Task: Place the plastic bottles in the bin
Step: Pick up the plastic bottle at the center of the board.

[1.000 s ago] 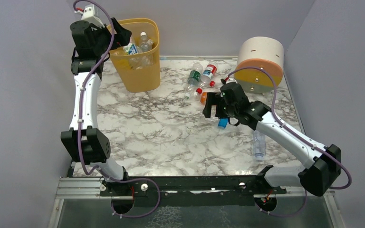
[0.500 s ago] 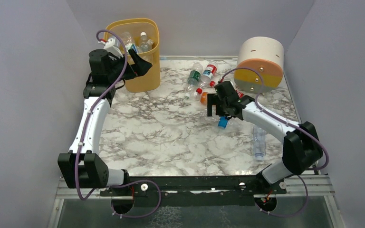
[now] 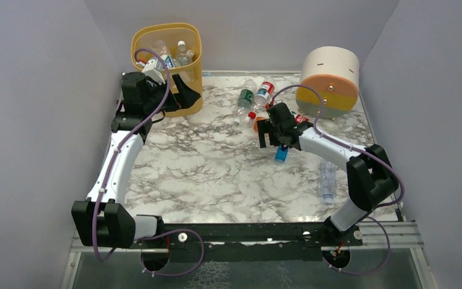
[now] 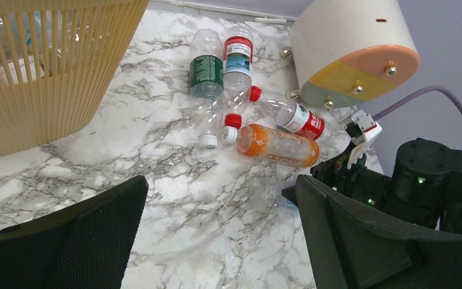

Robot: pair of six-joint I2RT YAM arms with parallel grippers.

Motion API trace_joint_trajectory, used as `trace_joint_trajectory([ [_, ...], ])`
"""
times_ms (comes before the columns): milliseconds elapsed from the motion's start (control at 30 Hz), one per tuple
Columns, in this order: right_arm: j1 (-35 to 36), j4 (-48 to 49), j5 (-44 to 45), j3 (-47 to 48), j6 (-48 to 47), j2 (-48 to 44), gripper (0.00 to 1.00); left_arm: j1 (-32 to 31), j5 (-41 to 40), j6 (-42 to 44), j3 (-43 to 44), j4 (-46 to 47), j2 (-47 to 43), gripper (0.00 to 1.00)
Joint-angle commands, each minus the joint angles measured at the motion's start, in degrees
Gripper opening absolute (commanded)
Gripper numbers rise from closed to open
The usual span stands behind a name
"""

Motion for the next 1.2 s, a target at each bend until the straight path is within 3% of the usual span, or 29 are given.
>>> trace_joint_trajectory([
  [0, -0.06, 1.21, -2.63, -0.61, -2.42, 2.68, 0.99, -0.64, 0.26, 1.38, -0.6, -1.07, -1.14, 0.99],
  [567, 1.45, 6.49, -19.06, -4.17, 0.58, 2.11, 0.92, -1.22, -1.19, 2.0, -0.69, -3.05, -1.66, 0.99],
  [867, 4.13, 6.28, -21.86, -1.55, 2.46, 5.58, 0.8, -1.31, -1.2, 3.11, -0.47, -6.76, -3.75, 0.99],
  [1167, 4.51, 5.4, -25.94, -0.89, 3.65, 2.02, 0.75, -1.31, 7.55, 1.63, -8.73, -11.31, -11.89, 0.99],
])
